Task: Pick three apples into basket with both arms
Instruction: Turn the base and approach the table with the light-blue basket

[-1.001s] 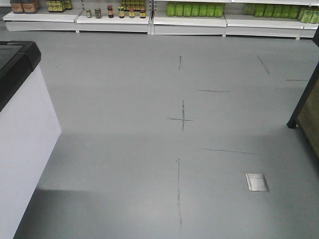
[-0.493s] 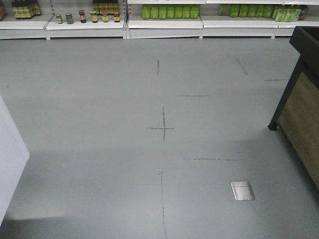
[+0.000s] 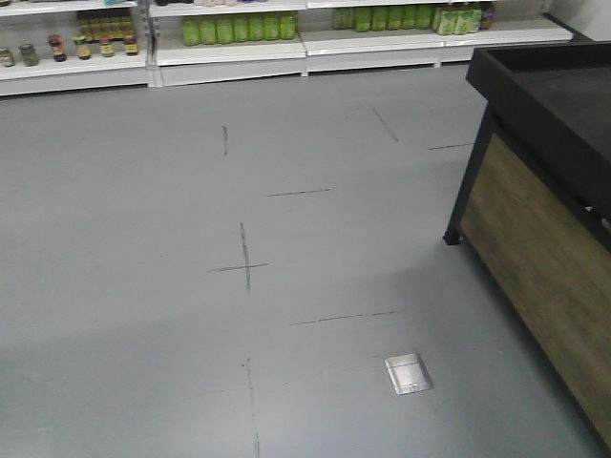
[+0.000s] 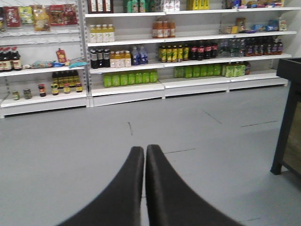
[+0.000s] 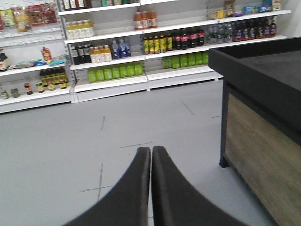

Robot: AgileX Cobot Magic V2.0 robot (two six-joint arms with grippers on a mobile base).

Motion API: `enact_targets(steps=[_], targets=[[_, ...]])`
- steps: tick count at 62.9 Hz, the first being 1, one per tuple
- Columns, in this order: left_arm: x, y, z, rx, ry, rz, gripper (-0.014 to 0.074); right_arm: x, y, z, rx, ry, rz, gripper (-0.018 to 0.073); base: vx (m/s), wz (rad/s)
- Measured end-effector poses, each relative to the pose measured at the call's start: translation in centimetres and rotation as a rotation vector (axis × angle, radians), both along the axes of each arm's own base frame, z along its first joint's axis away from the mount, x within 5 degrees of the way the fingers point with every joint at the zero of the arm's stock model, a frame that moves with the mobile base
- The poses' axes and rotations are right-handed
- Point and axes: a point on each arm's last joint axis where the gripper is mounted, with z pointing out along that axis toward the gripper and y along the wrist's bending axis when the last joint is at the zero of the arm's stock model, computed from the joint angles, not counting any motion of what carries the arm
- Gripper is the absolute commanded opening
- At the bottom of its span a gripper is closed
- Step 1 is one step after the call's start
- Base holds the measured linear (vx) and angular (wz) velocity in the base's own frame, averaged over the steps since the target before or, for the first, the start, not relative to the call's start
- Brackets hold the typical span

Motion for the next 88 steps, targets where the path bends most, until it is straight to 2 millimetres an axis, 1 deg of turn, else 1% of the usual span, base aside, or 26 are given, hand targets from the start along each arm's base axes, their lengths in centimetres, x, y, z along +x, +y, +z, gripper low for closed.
enact_targets(steps=[88], targets=[[0.0, 0.0, 0.0, 0.0, 0.0, 0.0, -0.0006, 0.0, 0.0, 0.0, 0.0, 0.0, 0.0, -0.0007, 0.15, -0.61]])
